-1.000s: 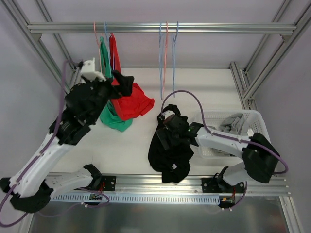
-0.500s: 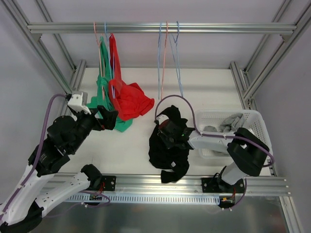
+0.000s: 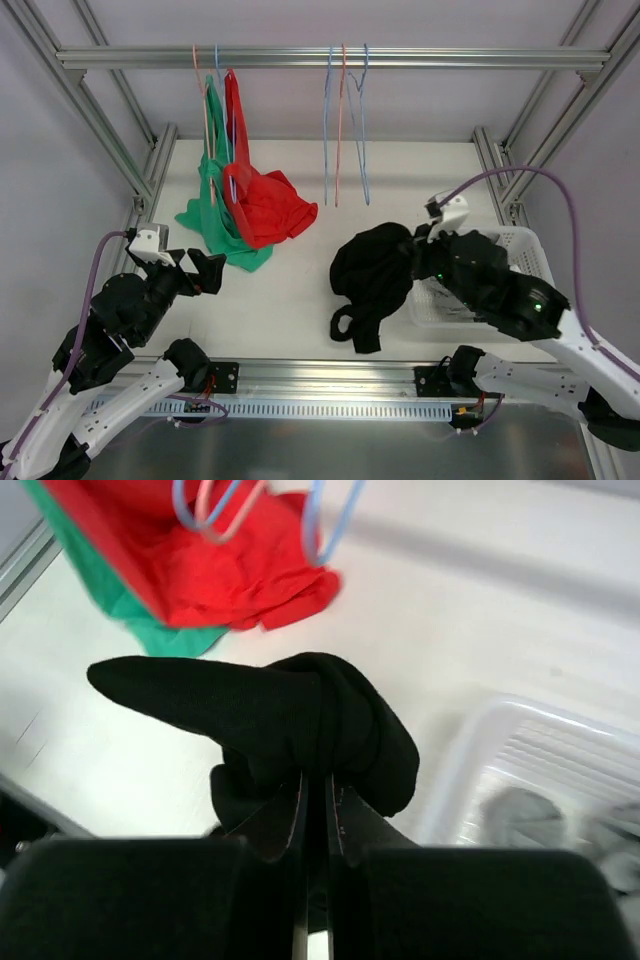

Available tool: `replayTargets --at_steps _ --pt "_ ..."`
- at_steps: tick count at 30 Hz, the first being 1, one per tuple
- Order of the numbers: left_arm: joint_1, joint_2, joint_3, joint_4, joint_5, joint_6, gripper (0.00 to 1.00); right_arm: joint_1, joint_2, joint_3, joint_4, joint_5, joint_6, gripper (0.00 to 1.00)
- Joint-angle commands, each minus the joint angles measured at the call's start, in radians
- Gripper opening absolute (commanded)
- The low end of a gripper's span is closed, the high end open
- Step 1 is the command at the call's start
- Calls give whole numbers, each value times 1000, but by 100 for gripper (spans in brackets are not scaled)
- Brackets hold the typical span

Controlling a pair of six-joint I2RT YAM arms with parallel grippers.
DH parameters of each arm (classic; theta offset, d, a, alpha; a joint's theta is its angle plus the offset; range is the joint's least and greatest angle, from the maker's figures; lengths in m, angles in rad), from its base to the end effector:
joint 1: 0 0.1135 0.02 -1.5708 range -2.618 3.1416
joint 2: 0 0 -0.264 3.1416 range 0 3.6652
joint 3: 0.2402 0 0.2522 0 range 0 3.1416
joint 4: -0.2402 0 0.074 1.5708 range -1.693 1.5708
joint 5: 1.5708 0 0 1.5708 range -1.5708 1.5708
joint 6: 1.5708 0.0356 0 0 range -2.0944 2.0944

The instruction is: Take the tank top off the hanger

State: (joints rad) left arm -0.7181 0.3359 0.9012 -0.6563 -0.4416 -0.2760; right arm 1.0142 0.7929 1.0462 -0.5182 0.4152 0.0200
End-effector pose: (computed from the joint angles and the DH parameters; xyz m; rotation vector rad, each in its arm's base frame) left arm 0.0486 -0.0222 0.3728 0.0316 1.6672 -0.3888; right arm 0.0966 0.1280 0.3931 -0.6047 1.7238 0.3517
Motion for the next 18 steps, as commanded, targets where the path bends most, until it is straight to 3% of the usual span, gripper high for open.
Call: replayTargets --at_steps 1,7,13,18 --pt "9 0 -7 7 -42 12 99 0 -66 142 -255 233 17 0" --pt "9 -6 -8 7 -57 11 99 0 -78 396 -370 382 -89 0" --pt "9 -11 -12 7 -48 3 99 0 34 641 -381 579 -260 0" --pt "9 -12 -13 7 -34 -3 99 -67 136 699 -323 639 -373 0"
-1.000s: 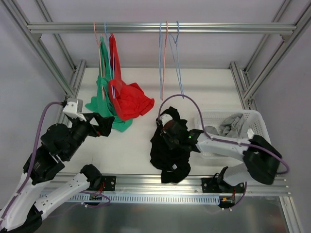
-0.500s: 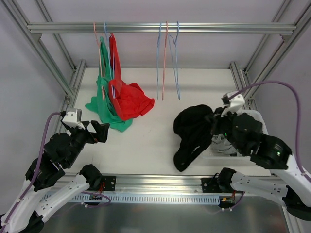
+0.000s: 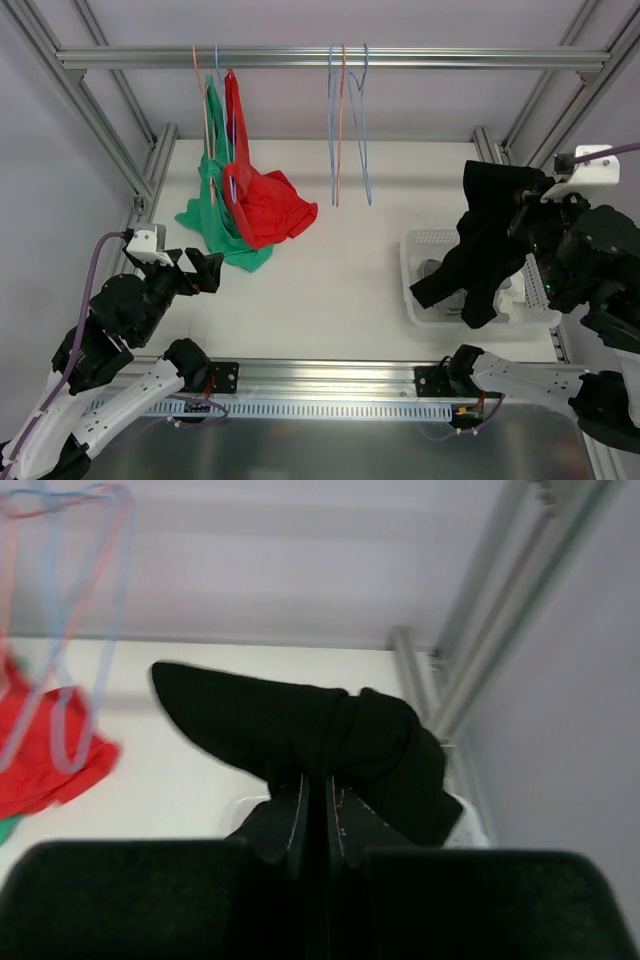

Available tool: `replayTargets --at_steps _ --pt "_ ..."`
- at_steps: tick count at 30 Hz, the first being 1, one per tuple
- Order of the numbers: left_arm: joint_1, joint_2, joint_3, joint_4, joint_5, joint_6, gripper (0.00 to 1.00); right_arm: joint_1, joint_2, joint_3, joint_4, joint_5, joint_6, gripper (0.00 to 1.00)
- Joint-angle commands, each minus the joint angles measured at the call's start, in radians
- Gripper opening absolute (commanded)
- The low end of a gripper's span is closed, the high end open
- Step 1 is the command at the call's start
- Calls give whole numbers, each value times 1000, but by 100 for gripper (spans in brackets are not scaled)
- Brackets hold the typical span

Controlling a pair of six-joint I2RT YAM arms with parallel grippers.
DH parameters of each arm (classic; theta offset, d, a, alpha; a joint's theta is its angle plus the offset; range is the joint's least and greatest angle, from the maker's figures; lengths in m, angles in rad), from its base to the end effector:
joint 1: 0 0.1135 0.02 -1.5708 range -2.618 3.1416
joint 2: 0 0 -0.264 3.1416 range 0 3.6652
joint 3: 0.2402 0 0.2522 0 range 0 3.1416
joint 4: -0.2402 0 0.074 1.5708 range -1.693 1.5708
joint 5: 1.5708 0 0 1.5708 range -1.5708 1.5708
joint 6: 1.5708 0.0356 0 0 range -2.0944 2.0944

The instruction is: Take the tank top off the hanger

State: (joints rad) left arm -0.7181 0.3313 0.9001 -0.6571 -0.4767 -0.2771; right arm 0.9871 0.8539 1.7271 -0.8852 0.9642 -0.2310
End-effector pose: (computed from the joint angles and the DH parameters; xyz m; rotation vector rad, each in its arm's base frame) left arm 0.0481 -0.0204 0.3725 0.0028 1.6617 -0.3624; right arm 0.0532 0.0274 0.5377 -0.2078 1.5665 -0.1707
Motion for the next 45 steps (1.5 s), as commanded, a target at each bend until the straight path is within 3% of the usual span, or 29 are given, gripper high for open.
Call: replayTargets --at_steps 1,3,7,14,19,22,26,34,37,39,40,41,45 --pt "9 -6 -12 10 3 -2 99 -142 88 19 55 49 -134 0" --pt "9 -2 -12 8 9 -2 99 -334 120 19 64 -110 -122 0" --pt "9 -3 -17 10 21 -2 99 -566 152 -30 75 -317 -70 0" --pt "9 -17 -23 8 15 -4 99 -587 9 -455 309 -456 126 0" --pt "9 -24 -21 8 7 -7 99 -588 -194 -936 439 -432 423 0" --pt "9 -31 -17 10 1 -13 99 -590 -257 -1125 440 -387 548 0" --pt "9 -34 -16 10 -2 -16 99 -600 -277 -1239 443 -387 614 0" --pt "9 -6 57 2 6 -39 99 -743 34 -1267 534 -614 604 0" --pt "9 41 155 -29 -3 -51 99 -743 -16 -1258 535 -656 592 1" --pt "9 95 250 -44 0 -48 99 -745 -58 -1220 497 -660 570 17" --pt "9 116 284 -52 4 -47 99 -745 -94 -1197 474 -660 562 36" --pt "9 136 316 -53 6 -39 99 -743 -113 -1171 444 -653 558 67" --pt "9 302 523 -59 -6 10 99 -745 -179 -1022 295 -590 498 77"
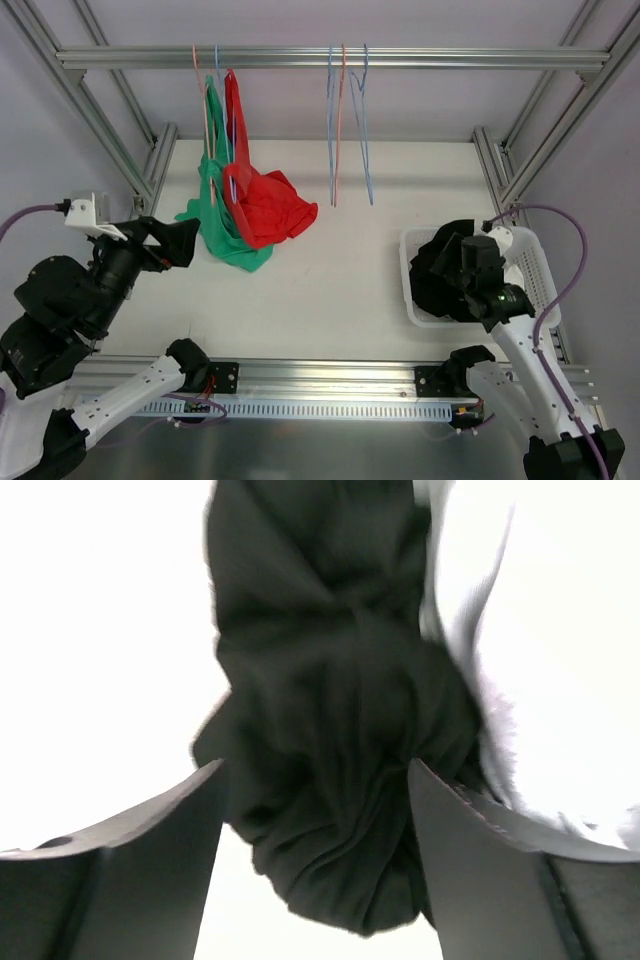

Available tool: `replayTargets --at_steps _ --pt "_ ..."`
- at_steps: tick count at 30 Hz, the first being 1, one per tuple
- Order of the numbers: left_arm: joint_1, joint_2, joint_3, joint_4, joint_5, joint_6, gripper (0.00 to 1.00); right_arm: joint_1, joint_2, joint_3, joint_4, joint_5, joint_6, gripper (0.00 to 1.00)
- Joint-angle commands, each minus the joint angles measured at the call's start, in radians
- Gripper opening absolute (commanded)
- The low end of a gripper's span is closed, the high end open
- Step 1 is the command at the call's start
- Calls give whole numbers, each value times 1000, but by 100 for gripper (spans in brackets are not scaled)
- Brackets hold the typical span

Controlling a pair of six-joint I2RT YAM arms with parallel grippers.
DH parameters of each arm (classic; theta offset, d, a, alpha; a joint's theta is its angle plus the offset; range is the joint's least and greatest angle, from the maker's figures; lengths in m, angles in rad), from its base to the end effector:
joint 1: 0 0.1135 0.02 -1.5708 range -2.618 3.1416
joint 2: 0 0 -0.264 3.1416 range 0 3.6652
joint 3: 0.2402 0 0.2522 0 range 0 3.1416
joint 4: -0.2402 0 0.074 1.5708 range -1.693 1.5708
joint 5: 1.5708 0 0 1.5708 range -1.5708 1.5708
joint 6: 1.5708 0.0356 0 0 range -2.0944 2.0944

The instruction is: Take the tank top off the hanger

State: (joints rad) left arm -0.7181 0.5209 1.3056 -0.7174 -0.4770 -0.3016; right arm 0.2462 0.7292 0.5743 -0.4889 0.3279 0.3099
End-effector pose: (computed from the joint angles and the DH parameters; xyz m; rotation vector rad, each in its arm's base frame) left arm 0.0313 -0.0057 0.4675 -0.0705 1.5267 -0.4583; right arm 0.1585 0.0280 0.2462 0.2482 2.1614 -0.0475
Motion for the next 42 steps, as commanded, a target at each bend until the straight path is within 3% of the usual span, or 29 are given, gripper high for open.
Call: replayTargets --at_steps 1,5,7,12,15,20,33,35,36,42 --pt "9 149 154 -1 -14 48 99 -4 -62 200 -121 78 -73 79" --pt "9 324 319 -10 -57 104 99 -5 -94 355 -218 129 -141 92" --pt "9 428 408 -16 -86 125 99 -5 -123 390 -228 53 -173 99" --pt "22 649 575 -31 -144 206 99 -5 -223 443 -224 -209 -230 100" --pt "97 755 647 -34 -83 222 91 -5 -258 429 -208 -379 -212 99" --pt "203 895 744 -36 61 196 67 -5 -277 401 -185 -454 -193 99" --pt "325 1036 736 -34 95 165 58 -4 -283 351 -142 -516 -160 99" --pt "354 1060 736 -36 144 154 49 -5 -283 343 -129 -527 -154 98" --pt "362 1071 736 -36 153 151 40 -5 -283 341 -126 -533 -152 98" --pt "382 1100 782 -36 193 137 16 -5 -292 345 -126 -533 -153 98"
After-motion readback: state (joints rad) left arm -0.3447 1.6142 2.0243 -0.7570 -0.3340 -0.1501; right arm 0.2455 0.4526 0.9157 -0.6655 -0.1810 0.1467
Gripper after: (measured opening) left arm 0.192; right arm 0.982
